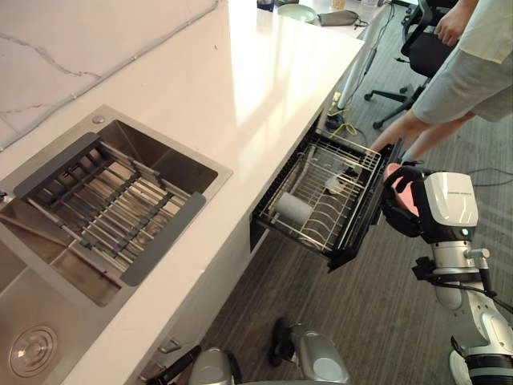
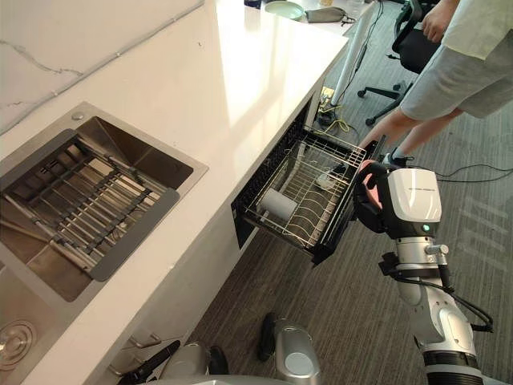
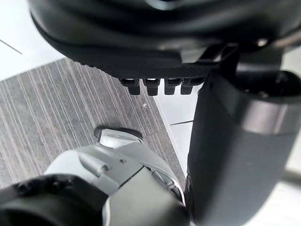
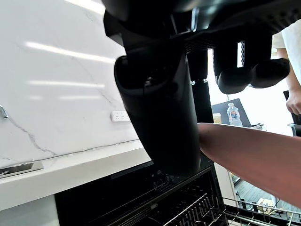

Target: Walk over to the sink, pick up the cup, carry it to the dishwasher, place the cup inside the dishwasher, then close the dishwasher door

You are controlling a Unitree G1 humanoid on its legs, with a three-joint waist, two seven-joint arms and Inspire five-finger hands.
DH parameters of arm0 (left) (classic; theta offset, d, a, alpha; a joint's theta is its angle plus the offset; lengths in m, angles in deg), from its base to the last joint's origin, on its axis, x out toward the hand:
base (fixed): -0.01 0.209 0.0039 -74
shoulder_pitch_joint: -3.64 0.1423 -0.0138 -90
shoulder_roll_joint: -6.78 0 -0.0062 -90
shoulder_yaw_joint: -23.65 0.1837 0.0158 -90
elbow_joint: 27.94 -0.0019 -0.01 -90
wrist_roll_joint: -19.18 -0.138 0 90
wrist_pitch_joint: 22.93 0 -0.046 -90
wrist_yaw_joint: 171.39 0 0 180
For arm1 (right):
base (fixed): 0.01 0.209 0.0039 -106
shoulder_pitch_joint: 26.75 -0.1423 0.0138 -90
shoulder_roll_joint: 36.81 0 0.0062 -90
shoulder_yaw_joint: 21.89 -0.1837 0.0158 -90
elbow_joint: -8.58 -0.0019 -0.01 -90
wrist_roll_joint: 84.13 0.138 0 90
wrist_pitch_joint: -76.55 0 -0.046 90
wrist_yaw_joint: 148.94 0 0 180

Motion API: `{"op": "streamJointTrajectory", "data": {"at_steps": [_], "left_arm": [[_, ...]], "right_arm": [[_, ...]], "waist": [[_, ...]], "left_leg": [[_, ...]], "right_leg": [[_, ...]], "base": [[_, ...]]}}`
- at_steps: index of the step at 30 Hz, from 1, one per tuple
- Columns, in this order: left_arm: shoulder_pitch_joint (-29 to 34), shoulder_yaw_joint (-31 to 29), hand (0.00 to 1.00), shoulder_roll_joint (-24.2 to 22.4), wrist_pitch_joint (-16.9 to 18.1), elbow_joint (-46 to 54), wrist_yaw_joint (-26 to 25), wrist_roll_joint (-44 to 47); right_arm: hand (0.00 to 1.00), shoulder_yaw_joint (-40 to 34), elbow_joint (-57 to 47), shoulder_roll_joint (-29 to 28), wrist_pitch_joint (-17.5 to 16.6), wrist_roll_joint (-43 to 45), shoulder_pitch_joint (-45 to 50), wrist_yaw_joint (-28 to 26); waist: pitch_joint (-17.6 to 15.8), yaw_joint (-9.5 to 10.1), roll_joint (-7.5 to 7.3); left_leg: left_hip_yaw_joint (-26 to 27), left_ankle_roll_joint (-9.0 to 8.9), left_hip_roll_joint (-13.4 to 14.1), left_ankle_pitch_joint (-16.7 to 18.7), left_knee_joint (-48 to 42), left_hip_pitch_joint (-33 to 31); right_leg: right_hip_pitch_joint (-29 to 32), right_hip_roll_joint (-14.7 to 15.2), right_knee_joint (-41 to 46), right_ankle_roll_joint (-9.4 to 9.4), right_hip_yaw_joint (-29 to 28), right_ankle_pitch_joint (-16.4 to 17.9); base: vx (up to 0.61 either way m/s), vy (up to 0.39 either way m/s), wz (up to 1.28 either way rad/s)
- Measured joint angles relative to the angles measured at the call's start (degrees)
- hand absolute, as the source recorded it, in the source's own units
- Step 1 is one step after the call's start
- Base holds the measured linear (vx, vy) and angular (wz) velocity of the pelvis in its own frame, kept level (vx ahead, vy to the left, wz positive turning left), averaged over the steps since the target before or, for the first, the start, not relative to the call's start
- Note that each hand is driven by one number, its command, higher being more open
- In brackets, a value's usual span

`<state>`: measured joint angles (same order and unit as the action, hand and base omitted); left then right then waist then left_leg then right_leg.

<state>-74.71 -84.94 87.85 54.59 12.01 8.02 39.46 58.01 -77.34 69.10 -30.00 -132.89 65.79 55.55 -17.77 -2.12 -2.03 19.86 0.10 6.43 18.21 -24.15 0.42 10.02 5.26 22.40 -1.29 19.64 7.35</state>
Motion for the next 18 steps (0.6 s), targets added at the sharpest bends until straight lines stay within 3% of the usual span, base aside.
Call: {"op": "streamJointTrajectory", "data": {"at_steps": [3,9,18], "left_arm": [[0.00,0.05,1.00,0.42,0.45,0.25,0.65,-1.08],[-0.23,0.07,1.00,0.50,1.50,0.84,1.37,-1.12],[-0.26,-0.07,1.00,0.50,1.66,0.80,3.21,-1.28]], "right_arm": [[0.00,1.58,0.15,-0.71,0.02,-0.42,-0.11,-0.01],[0.00,3.88,3.63,-0.71,0.15,-0.34,-5.57,-0.28],[0.00,7.90,7.59,-0.69,1.04,-0.17,-11.19,-1.97]], "waist": [[0.03,0.10,0.04],[0.00,2.96,-0.06],[-0.19,4.92,-0.38]], "left_leg": [[-1.96,0.10,0.13,-1.35,0.45,-0.71],[-4.82,0.64,0.15,-2.00,0.56,-2.44],[-8.78,0.68,-1.52,-3.72,4.62,-2.25]], "right_leg": [[-2.69,-0.25,-5.39,-0.23,3.61,-2.04],[-5.06,-1.29,-11.89,0.34,7.04,-5.90],[-7.02,-1.25,-15.34,1.03,9.70,-6.77]], "base": [[-0.05,0.088,0.33],[0.03,0.034,0.21],[0.07,-0.007,0.19]]}}
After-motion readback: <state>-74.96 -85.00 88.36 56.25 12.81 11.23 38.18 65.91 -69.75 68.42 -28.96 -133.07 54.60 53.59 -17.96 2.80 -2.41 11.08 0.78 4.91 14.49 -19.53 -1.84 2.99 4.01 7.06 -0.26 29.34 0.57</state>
